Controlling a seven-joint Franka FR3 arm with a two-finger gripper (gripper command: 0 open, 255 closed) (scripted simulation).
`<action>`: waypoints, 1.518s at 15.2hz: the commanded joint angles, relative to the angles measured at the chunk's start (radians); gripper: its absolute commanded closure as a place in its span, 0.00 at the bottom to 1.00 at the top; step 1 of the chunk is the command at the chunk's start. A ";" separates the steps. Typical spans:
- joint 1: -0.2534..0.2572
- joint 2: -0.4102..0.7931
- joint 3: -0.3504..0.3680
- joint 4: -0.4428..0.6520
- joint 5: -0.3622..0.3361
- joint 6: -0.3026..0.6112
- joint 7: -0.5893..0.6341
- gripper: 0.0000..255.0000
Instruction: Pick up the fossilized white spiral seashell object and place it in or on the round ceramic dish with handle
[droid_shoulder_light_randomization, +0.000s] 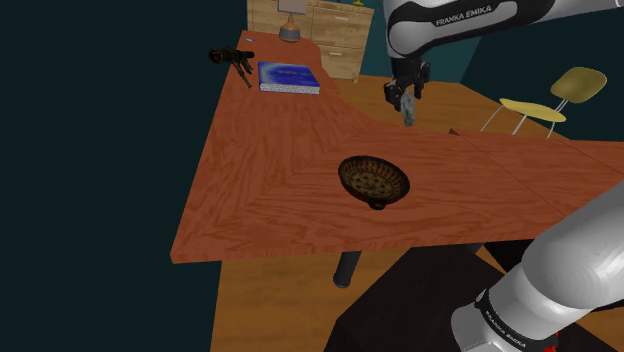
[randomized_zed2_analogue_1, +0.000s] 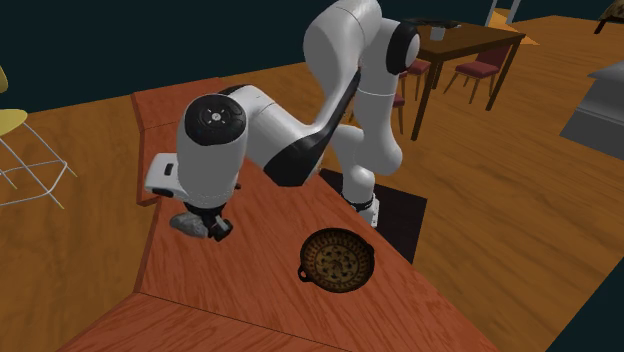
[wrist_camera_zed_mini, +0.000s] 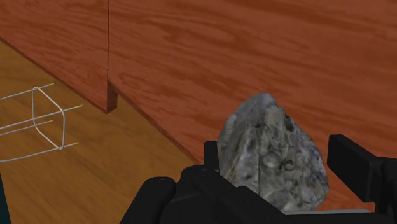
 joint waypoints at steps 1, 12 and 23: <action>0.011 -0.021 0.012 -0.004 0.008 -0.025 0.010 1.00; 0.128 -0.174 0.158 -0.102 0.105 -0.177 0.192 1.00; 0.237 -0.203 0.327 -0.058 0.222 -0.339 0.397 1.00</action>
